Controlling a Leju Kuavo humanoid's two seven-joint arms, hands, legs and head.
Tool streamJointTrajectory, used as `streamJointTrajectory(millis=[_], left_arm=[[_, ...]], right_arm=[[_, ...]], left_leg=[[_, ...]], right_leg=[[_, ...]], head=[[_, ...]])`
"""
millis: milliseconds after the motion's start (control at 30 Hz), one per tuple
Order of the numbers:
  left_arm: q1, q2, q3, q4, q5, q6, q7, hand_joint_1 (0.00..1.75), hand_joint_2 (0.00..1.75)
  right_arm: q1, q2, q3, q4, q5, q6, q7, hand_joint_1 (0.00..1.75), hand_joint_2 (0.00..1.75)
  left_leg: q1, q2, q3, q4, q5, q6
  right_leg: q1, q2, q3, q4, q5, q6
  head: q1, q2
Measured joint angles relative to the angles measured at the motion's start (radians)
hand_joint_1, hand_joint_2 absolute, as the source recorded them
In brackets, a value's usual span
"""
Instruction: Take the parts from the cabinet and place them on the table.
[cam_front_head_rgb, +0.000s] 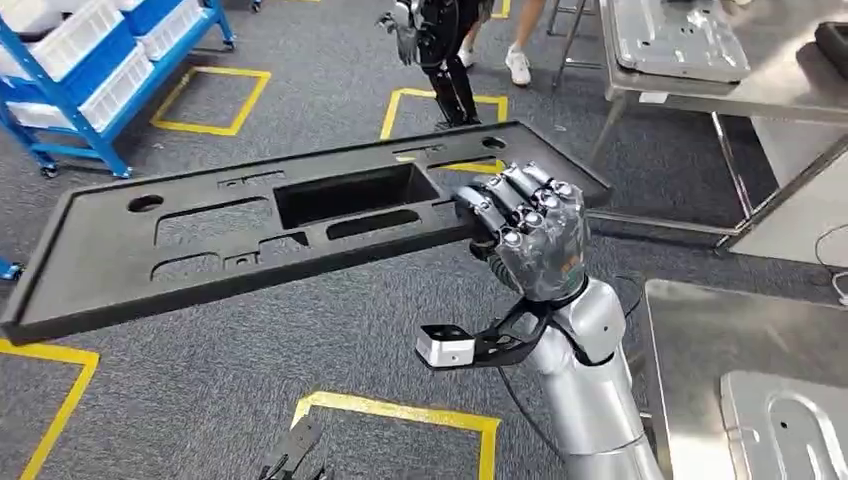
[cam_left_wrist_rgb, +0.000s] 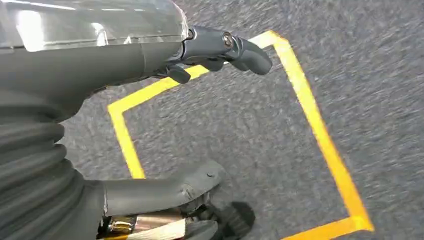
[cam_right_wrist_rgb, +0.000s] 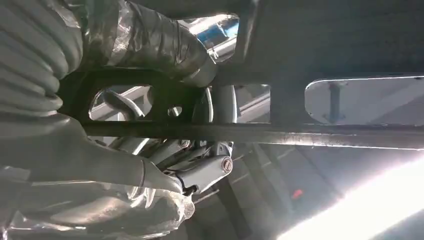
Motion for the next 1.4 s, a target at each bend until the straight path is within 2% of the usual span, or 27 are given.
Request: streamJointTrajectory(millis=[33,100,133,200,233,300,367,400,533,600,633,700,733,767,800,867,900,933,1033,1067,1133,1200,1233,1267,1300,1367,1400], left_arm=[[-0.001,-0.001,0.0,0.0,0.0,0.0,0.0,0.0,1.75],[-0.005,-0.003,-0.002,0.0,0.0,0.0,-0.001,0.0,1.75],[-0.005,-0.003,-0.002,0.0,0.0,0.0,-0.001,0.0,1.75],[0.0,-0.002,-0.002,0.0,0.0,0.0,-0.001,0.0,1.75],[0.001,-0.002,-0.002,0.0,0.0,0.0,0.0,0.0,1.75],[0.0,-0.002,-0.002,0.0,0.0,0.0,0.0,0.0,1.75],[0.0,-0.003,-0.004,0.0,0.0,0.0,0.0,0.0,1.75],[0.0,-0.003,-0.004,0.0,0.0,0.0,0.0,0.0,1.75],[-0.002,-0.003,-0.005,0.0,0.0,0.0,0.0,0.0,1.75],[-0.004,-0.002,-0.005,0.0,0.0,0.0,-0.001,0.0,1.75],[-0.004,-0.002,-0.005,0.0,0.0,0.0,-0.001,0.0,1.75],[0.0,-0.002,-0.005,0.0,0.0,0.0,-0.001,0.0,1.75],[0.003,-0.002,-0.005,0.0,0.0,0.0,0.0,0.0,1.75],[0.004,-0.002,-0.005,0.0,0.0,0.0,0.0,0.0,1.75],[0.004,-0.002,-0.005,0.0,0.0,0.0,0.0,0.0,1.75],[0.001,0.001,-0.005,0.0,0.001,0.0,0.0,0.0,1.75],[0.0,0.002,-0.005,0.0,0.0,0.0,0.0,0.0,1.75],[-0.001,0.002,-0.005,0.0,0.0,0.0,0.0,0.0,1.75],[-0.002,0.002,-0.006,0.0,0.0,0.0,0.002,0.0,1.75],[-0.004,-0.001,-0.006,0.0,0.0,0.0,0.002,0.0,1.75],[-0.01,-0.002,-0.007,0.0,0.0,0.0,0.001,0.0,1.75],[-0.007,-0.002,-0.007,0.0,0.0,0.0,0.001,0.0,1.75],[-0.005,-0.002,-0.007,0.0,0.0,0.0,0.001,0.0,1.75],[-0.005,-0.001,-0.007,0.0,0.0,0.0,0.001,0.0,1.75],[-0.006,-0.002,-0.007,0.0,0.0,0.0,0.001,0.0,1.75],[-0.007,-0.002,-0.008,0.0,0.0,0.0,0.001,0.0,1.75],[-0.007,-0.003,-0.008,0.0,0.0,0.0,0.0,0.0,1.75]], right_arm=[[-0.001,0.0,0.0,0.0,0.0,0.0,0.0,1.75,1.75],[-0.003,-0.002,0.0,0.0,-0.001,0.0,0.0,1.75,1.75],[-0.003,-0.002,0.0,0.0,-0.002,0.0,0.0,1.75,1.75],[0.001,-0.003,0.0,0.0,-0.002,0.0,0.0,1.75,1.75],[0.002,-0.003,0.0,0.001,-0.002,0.0,0.0,1.75,1.75],[0.002,-0.005,0.0,0.001,-0.002,0.0,0.0,1.75,1.75],[0.001,-0.005,0.0,0.0,-0.002,0.0,0.0,1.75,1.75],[-0.001,-0.004,0.0,0.0,-0.002,0.0,0.0,1.75,1.75],[-0.001,-0.005,0.0,0.0,-0.002,0.0,0.0,1.75,1.75],[-0.004,-0.005,0.0,0.0,-0.002,0.0,0.0,1.75,1.75],[-0.004,-0.004,0.0,0.0,-0.002,0.0,0.0,1.75,1.75],[-0.004,-0.004,0.0,0.001,-0.002,0.0,0.0,1.75,1.75],[-0.003,-0.004,0.0,0.002,-0.002,0.0,0.0,1.75,1.75],[-0.003,-0.004,0.0,0.003,-0.001,0.0,0.001,1.75,1.75],[-0.003,-0.005,0.0,0.004,-0.001,0.0,0.001,1.75,1.75],[-0.004,-0.004,0.0,0.004,-0.001,0.0,0.002,1.75,1.75],[-0.005,-0.004,0.0,0.005,-0.001,0.0,0.002,1.75,1.75],[-0.007,-0.004,0.0,0.006,-0.001,0.0,0.002,1.75,1.75],[-0.007,-0.005,0.0,0.006,0.0,0.0,0.004,1.75,1.75],[-0.007,-0.005,0.0,0.006,0.0,0.0,0.005,1.75,1.75],[-0.014,-0.005,0.0,0.006,0.0,0.0,0.008,1.75,1.75],[-0.015,-0.006,0.0,0.009,-0.002,0.0,0.012,1.75,1.75],[-0.015,-0.007,0.0,0.011,-0.003,0.0,0.013,1.75,1.75],[-0.015,-0.008,0.0,0.012,-0.004,0.0,0.014,1.75,1.75],[-0.015,-0.01,0.0,0.013,-0.004,0.0,0.014,1.75,1.75],[-0.016,-0.011,0.0,0.013,-0.005,0.0,0.017,1.75,1.75],[-0.017,-0.011,0.0,0.013,-0.006,0.0,0.018,1.75,1.75]], left_leg=[[0.009,0.007,0.002,-0.013,0.008,0.011],[0.01,0.026,0.007,-0.023,0.015,0.021],[0.008,0.037,0.007,-0.023,0.015,0.028],[0.007,0.056,0.005,-0.022,0.014,0.029],[0.007,0.065,0.005,-0.021,0.014,0.028],[0.007,0.082,0.006,-0.019,0.01,0.027],[0.006,0.097,0.01,-0.015,0.004,0.021],[-0.002,0.103,0.009,-0.013,0.001,0.015],[-0.005,0.135,0.017,-0.016,-0.002,-0.002],[0.002,0.089,0.004,0.021,-0.039,-0.013],[0.003,0.07,-0.027,0.091,-0.081,-0.015],[0.003,0.055,-0.1,0.245,-0.144,-0.02],[0.003,0.053,-0.122,0.287,-0.148,-0.022],[0.004,0.053,-0.123,0.283,-0.13,-0.021],[0.006,0.053,-0.102,0.233,-0.09,-0.021],[0.011,0.029,-0.025,0.06,0.005,-0.018],[0.014,-0.011,-0.005,0.017,0.0,-0.015],[0.013,-0.015,0.003,-0.002,-0.005,-0.013],[0.006,0.003,-0.002,0.003,0.001,0.001],[0.019,0.016,0.0,-0.009,0.01,0.013],[0.014,0.03,0.001,-0.013,0.014,0.025],[0.009,0.05,0.0,-0.013,0.012,0.028],[0.009,0.062,-0.001,-0.013,0.012,0.029],[0.009,0.072,-0.001,-0.013,0.011,0.029],[0.009,0.08,0.0,-0.013,0.01,0.029],[0.007,0.096,0.005,-0.013,0.007,0.025],[0.006,0.102,0.007,-0.013,0.005,0.022]], right_leg=[[0.007,0.008,-0.001,-0.001,0.002,0.008],[0.008,-0.06,-0.022,0.048,-0.042,0.014],[0.005,-0.078,-0.053,0.117,-0.083,0.02],[0.001,-0.088,-0.119,0.262,-0.141,0.026],[0.0,-0.089,-0.131,0.287,-0.139,0.028],[-0.001,-0.097,-0.087,0.208,-0.081,0.028],[0.003,-0.131,0.01,0.031,-0.005,0.017],[0.016,-0.163,0.024,0.002,-0.021,0.01],[0.017,-0.127,0.017,-0.007,-0.015,-0.009],[0.007,-0.114,0.026,-0.017,-0.01,-0.022],[0.006,-0.108,0.026,-0.017,-0.009,-0.028],[0.007,-0.088,0.025,-0.016,-0.009,-0.028],[0.007,-0.078,0.025,-0.014,-0.009,-0.028],[0.006,-0.067,0.025,-0.012,-0.009,-0.028],[0.006,-0.056,0.025,-0.01,-0.009,-0.028],[0.004,-0.034,0.025,-0.004,-0.012,-0.023],[0.006,-0.026,0.021,0.001,-0.014,-0.018],[0.009,-0.016,0.013,0.008,-0.014,-0.012],[0.004,0.004,0.007,-0.002,-0.003,0.008],[0.002,0.005,0.003,0.002,-0.007,0.012],[0.005,-0.065,-0.03,0.076,-0.061,0.018],[0.002,-0.086,-0.099,0.226,-0.131,0.023],[0.001,-0.09,-0.126,0.283,-0.145,0.025],[0.001,-0.092,-0.128,0.288,-0.135,0.025],[0.001,-0.094,-0.107,0.249,-0.104,0.024],[0.005,-0.115,-0.019,0.087,-0.024,0.013],[0.013,-0.159,0.019,0.012,-0.01,0.001]], head=[[0.002,0.0],[0.007,0.0],[0.006,0.0],[0.006,0.0],[0.006,0.0],[0.006,0.0],[0.006,0.0],[0.007,0.0],[0.006,0.0],[0.006,0.0],[0.005,0.0],[0.006,0.0],[0.006,0.0],[0.006,0.0],[0.006,0.0],[0.006,0.0],[0.006,0.0],[0.006,0.0],[0.006,0.0],[0.006,0.0],[0.01,0.0],[0.01,0.0],[0.011,0.0],[0.01,0.0],[0.011,0.0],[0.01,0.0],[0.011,0.0]])
